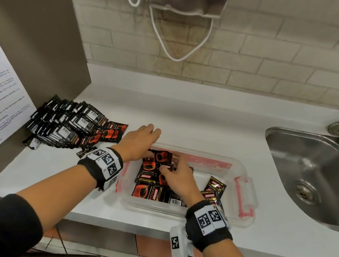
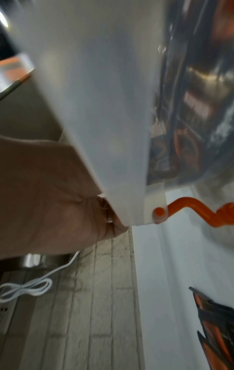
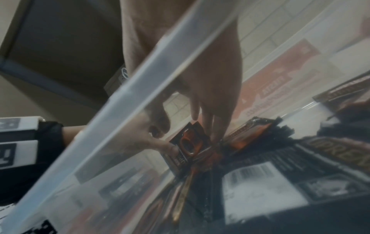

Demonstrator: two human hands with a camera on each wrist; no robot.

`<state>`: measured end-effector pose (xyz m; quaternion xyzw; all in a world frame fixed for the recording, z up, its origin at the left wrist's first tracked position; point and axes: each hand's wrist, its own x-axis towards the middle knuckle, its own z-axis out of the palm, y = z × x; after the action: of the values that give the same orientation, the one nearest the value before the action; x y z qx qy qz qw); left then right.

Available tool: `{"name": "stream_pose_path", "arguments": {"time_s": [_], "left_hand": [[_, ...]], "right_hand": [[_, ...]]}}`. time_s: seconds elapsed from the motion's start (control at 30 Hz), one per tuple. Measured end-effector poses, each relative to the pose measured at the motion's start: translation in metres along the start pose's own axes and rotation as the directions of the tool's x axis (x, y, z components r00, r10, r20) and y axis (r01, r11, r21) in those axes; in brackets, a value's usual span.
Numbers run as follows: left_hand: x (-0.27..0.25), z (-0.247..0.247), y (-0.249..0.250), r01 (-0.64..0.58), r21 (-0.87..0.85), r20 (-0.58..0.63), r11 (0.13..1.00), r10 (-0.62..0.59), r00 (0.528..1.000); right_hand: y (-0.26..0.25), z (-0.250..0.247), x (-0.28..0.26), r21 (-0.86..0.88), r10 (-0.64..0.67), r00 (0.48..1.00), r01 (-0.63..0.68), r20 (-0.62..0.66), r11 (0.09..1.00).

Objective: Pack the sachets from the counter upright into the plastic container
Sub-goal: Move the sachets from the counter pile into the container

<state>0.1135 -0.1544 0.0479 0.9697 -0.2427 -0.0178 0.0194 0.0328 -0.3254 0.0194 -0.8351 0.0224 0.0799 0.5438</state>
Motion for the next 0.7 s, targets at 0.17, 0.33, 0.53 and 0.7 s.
{"name": "stream_pose_path", "arguments": {"time_s": [0.17, 0.33, 0.53, 0.7], "left_hand": [[0.005, -0.003, -0.004, 0.071, -0.057, 0.033, 0.996, -0.069, 0.997], [0.009, -0.001, -0.010, 0.074, -0.087, 0.060, 0.993, -0.069, 0.996], [0.014, 0.001, -0.023, 0.027, -0.199, 0.047, 0.980, -0.018, 0.999], [0.010, 0.001, -0.032, 0.011, -0.376, 0.009, 0.927, -0.009, 1.000]], "right_hand": [[0.001, -0.002, -0.003, 0.036, 0.008, 0.998, -0.010, 0.058, 0.999], [0.000, -0.005, 0.002, 0.015, 0.012, 0.999, -0.013, 0.030, 1.000], [-0.008, 0.002, 0.015, -0.056, 0.051, 0.991, -0.058, -0.120, 0.997], [-0.029, 0.019, 0.020, -0.092, -0.016, 0.980, -0.002, -0.199, 0.996]]}}
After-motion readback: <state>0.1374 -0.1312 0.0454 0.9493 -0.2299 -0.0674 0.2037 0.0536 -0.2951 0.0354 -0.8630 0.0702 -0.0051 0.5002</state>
